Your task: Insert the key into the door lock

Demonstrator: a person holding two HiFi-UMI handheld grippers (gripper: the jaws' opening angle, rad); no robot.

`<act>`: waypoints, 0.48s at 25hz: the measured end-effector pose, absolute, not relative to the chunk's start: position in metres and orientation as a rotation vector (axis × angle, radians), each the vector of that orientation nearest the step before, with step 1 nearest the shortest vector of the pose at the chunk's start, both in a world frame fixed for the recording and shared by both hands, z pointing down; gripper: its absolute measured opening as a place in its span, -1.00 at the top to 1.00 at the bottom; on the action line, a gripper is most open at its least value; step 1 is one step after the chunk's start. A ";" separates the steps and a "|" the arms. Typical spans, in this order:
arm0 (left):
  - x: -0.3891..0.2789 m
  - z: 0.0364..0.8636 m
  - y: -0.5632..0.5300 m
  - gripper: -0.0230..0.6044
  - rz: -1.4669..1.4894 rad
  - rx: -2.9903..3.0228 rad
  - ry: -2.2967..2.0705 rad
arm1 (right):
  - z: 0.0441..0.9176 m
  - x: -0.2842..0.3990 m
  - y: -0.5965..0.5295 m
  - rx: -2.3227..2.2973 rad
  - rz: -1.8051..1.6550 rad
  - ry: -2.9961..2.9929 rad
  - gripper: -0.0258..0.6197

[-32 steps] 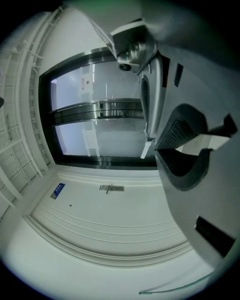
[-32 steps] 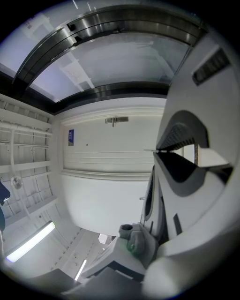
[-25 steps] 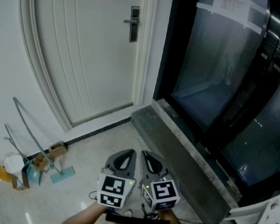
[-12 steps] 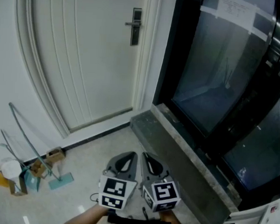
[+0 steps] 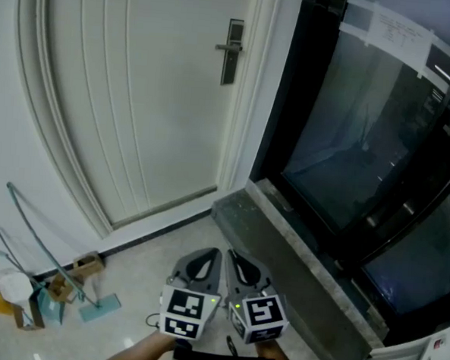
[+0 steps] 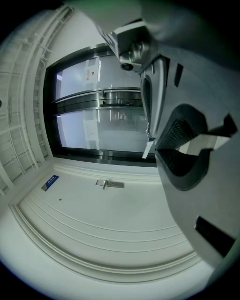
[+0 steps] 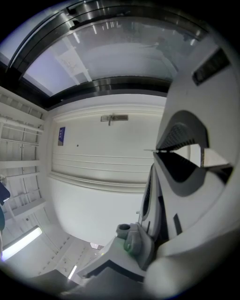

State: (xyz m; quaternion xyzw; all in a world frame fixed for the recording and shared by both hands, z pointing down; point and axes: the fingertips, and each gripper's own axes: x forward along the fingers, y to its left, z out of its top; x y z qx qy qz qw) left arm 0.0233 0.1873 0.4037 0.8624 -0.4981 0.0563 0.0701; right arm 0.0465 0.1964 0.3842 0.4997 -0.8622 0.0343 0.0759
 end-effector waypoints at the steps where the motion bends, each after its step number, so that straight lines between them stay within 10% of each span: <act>1: 0.016 0.403 0.180 0.92 0.170 2.595 -1.496 | 0.383 0.039 0.189 1.501 0.101 -2.585 0.85; 12: -0.055 0.403 0.123 0.92 0.168 2.601 -1.461 | 0.381 -0.032 0.131 1.508 0.082 -2.549 0.85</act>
